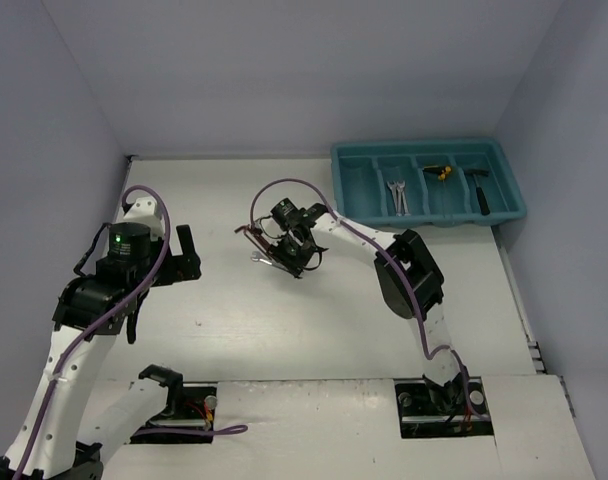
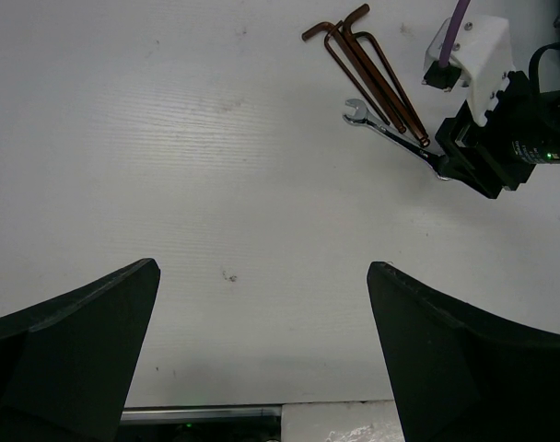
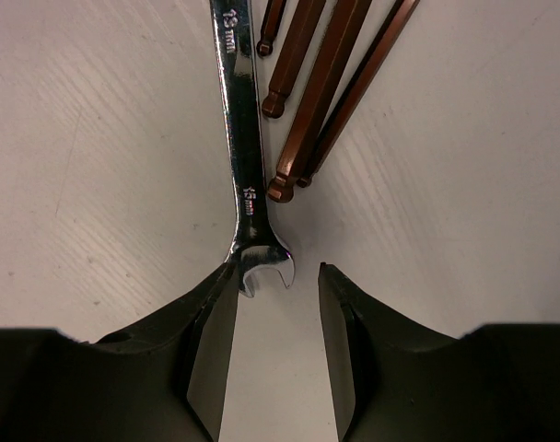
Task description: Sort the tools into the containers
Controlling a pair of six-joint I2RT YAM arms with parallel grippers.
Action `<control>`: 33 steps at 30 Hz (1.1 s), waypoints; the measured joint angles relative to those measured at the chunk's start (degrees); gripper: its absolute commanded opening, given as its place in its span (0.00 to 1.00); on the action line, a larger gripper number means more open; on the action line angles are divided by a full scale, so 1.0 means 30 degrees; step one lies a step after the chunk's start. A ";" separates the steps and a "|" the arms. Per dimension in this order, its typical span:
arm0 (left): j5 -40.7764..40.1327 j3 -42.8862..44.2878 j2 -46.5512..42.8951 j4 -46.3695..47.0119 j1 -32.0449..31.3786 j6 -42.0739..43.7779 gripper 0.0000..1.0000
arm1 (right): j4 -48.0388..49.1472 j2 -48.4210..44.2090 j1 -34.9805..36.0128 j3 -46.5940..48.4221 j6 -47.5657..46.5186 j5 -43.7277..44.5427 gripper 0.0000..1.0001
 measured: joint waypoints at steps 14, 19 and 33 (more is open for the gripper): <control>-0.0007 0.0000 0.0248 0.0007 0.0004 -0.0011 0.95 | 0.1436 0.0172 0.0643 -0.1243 -0.0269 -0.0843 0.27; -0.0007 0.0000 0.0326 0.0015 -0.0001 -0.0004 0.95 | 0.2566 -0.2028 0.1042 -0.4629 0.0725 -0.0246 0.22; -0.0015 0.0000 0.0905 0.0080 0.0004 0.0090 0.95 | 0.0562 -0.6200 0.2681 -0.9683 0.3857 0.0552 0.33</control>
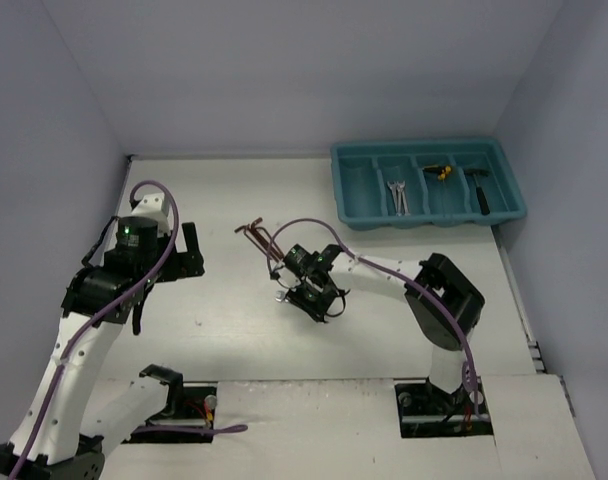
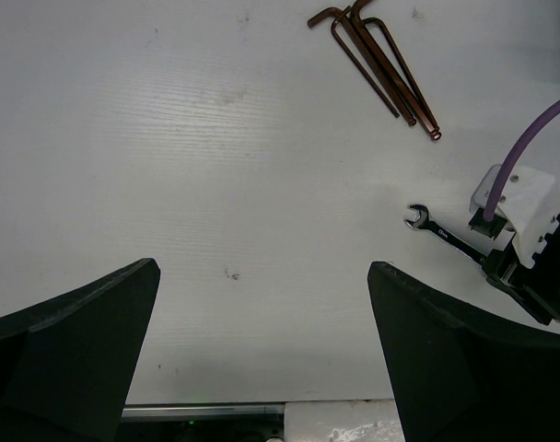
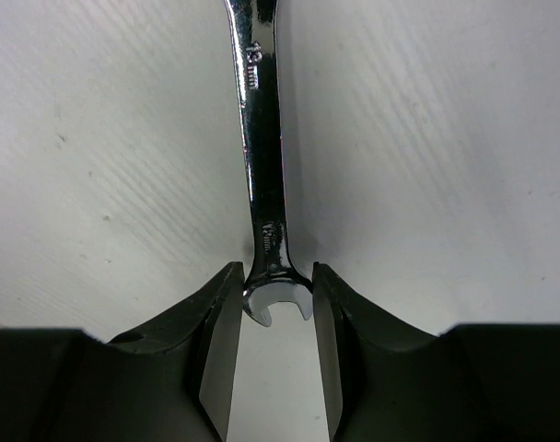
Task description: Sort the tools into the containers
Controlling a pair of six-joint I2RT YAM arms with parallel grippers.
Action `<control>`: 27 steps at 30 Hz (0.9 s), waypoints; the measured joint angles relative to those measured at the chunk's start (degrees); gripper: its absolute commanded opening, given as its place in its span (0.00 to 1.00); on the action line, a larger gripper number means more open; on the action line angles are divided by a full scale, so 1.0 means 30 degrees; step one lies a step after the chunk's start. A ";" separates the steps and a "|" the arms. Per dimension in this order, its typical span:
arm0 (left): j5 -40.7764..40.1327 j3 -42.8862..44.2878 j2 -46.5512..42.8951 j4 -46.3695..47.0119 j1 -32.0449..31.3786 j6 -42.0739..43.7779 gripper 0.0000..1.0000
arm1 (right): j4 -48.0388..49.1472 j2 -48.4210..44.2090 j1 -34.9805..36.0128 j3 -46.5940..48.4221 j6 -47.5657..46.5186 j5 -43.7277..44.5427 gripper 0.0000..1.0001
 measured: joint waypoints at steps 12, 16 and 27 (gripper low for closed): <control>0.0000 0.0007 -0.0475 0.0044 -0.0007 0.0046 0.96 | 0.0101 0.2990 0.0197 0.3558 -0.0825 -0.0406 0.44; -0.0046 0.0007 -0.0795 0.0044 -0.0007 0.0052 0.95 | 0.0039 0.3413 0.0535 0.4173 -0.1058 -0.0380 0.43; -0.0128 0.0007 -0.0839 0.0042 -0.0002 0.0066 0.95 | -0.0261 0.4507 0.1036 0.5722 -0.0958 0.0097 0.00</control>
